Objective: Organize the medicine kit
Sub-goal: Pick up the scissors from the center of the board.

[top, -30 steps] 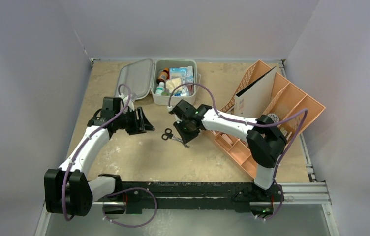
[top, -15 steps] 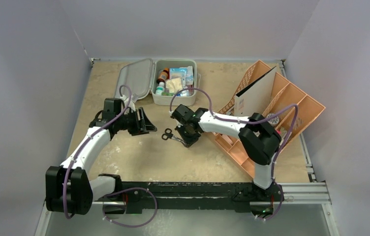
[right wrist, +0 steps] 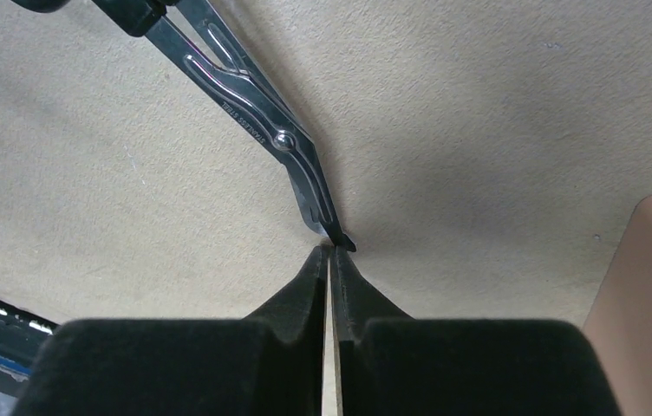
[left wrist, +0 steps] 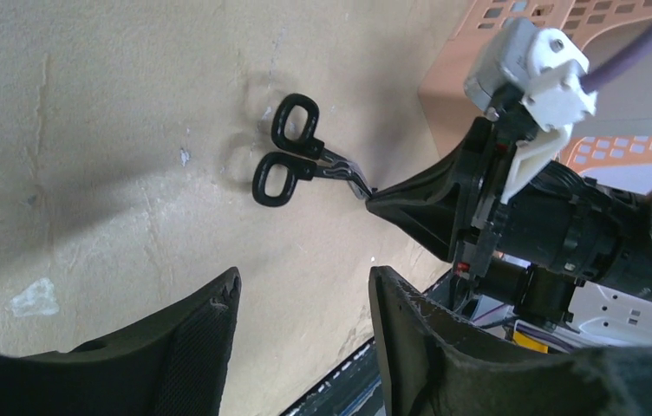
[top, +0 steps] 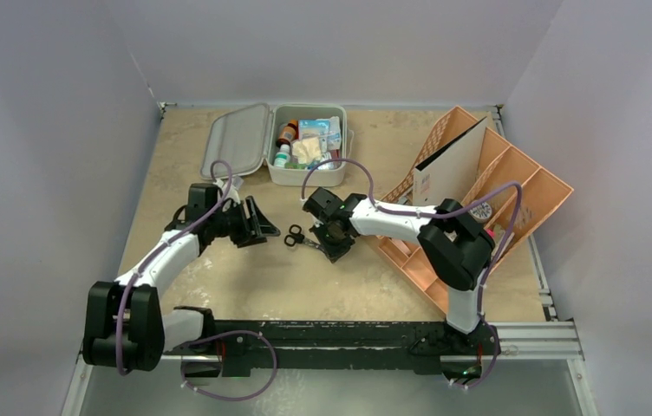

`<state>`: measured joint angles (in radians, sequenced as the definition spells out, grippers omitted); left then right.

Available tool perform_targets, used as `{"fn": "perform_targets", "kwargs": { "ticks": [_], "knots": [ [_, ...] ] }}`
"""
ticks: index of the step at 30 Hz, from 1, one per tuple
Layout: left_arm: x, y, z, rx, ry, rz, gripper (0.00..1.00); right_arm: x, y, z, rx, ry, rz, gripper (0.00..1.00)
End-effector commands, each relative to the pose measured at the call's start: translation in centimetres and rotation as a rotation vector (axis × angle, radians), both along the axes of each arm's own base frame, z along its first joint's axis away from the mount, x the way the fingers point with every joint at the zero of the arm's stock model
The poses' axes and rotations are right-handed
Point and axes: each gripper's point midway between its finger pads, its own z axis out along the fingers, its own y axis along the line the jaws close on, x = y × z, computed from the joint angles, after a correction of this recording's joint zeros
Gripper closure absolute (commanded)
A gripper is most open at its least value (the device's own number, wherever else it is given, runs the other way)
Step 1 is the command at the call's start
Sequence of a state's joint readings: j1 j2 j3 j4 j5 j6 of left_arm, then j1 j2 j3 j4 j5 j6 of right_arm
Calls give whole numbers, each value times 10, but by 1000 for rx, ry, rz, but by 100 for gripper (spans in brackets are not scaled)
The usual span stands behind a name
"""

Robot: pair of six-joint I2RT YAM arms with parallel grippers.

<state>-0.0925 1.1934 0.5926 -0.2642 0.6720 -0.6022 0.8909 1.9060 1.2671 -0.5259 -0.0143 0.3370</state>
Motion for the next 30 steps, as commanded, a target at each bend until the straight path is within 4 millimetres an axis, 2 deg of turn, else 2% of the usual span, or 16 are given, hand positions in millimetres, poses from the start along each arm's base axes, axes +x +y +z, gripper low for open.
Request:
{"fn": "perform_targets", "kwargs": {
  "ticks": [1, 10, 20, 27, 30],
  "knots": [
    [16, -3, -3, -36, -47, 34, 45, -3, -13, -20, -49, 10, -33, 95],
    [30, -15, -29, -50, -62, 64, 45, -1, -15, -20, -31, 12, -42, 95],
    [33, -44, -56, -41, -32, 55, 46, -3, -17, -22, -19, 28, -41, 95],
    [37, -54, -50, -88, -66, 53, 48, -4, -17, -26, -4, 40, -45, 95],
    [37, -59, -43, -142, -85, 52, 53, -5, -15, -28, -1, 48, -42, 95]
  ]
}}
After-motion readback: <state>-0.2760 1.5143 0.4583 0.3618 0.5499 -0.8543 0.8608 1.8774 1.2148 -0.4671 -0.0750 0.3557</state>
